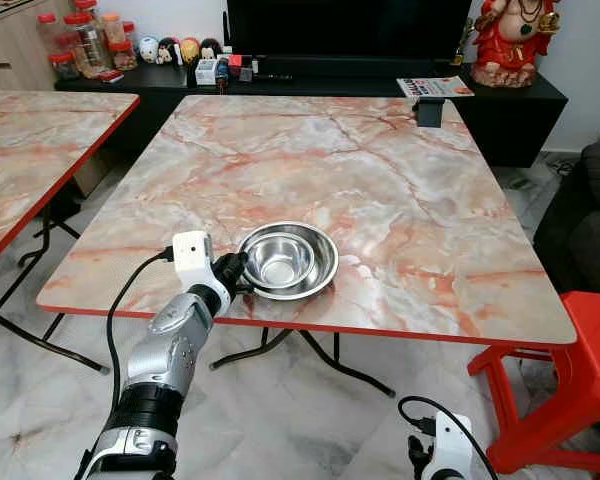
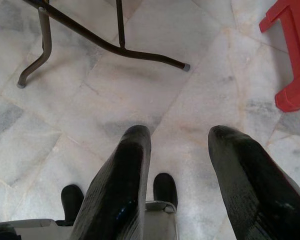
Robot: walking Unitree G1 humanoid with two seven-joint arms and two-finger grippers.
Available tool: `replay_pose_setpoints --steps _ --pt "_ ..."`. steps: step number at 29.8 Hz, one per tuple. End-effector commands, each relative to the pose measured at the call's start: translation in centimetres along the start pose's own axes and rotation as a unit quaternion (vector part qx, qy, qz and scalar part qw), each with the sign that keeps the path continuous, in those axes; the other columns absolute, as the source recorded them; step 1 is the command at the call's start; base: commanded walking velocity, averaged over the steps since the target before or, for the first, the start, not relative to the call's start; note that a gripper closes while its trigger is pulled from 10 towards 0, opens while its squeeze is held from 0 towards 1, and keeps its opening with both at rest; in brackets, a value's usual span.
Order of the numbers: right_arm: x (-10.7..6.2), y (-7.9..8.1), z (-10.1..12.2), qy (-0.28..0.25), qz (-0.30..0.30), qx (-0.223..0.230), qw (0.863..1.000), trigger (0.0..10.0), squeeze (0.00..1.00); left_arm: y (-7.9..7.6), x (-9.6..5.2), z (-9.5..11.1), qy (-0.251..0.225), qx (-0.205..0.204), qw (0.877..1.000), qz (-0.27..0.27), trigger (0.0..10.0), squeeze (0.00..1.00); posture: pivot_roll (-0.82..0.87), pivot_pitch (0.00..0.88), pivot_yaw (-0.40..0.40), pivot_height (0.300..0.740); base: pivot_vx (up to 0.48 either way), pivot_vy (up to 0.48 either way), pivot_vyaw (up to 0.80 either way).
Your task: Setting the table
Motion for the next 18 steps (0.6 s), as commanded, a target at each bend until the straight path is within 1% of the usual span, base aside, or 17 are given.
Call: replay_pose_setpoints --steps 1,4,7,15,18 --pt "0.0 0.0 -0.1 0.001 -0.002 0.001 1.000 10.0 0.00 -0.3 0.1 0.5 -0.001 0.015 1.000 -0.010 10.0 0.00 0.01 0.000 0.019 0.740 0.000 0.000 0.00" --pt "0.0 0.1 -0.1 0.001 -0.001 0.001 1.000 10.0 0.00 -0.8 0.1 0.4 0.001 0.017 1.000 -0.018 10.0 0.00 0.01 0.000 0.021 0.740 0.000 0.000 0.00" --pt "0.0 0.2 -0.2 0.002 0.000 0.002 1.000 10.0 0.00 -1.6 0.3 0.3 0.003 0.018 0.999 -0.034 10.0 0.00 0.01 0.000 0.025 0.740 0.000 0.000 0.00" --pt "0.0 0.3 -0.3 0.003 0.001 0.003 1.000 10.0 0.00 -2.5 0.5 0.0 0.008 0.016 0.999 -0.049 10.0 0.00 0.01 0.000 0.030 0.740 0.000 0.000 0.00" --pt "0.0 0.4 -0.3 0.003 0.001 0.004 1.000 10.0 0.00 -2.6 0.5 0.0 0.008 0.017 0.999 -0.051 10.0 0.00 0.01 0.000 0.030 0.740 0.000 0.000 0.00"
Point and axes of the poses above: a point about 5 cm out from each wrist's last joint towards the gripper, its own x axis pointing out of the wrist towards the gripper, its own z axis along the axis of the wrist's last joint, y = z × x, the point moved 1 cm from there along x, pointing out of the wrist towards the gripper, and after that the axes turned 11 degrees about x, right-handed, at the moved point
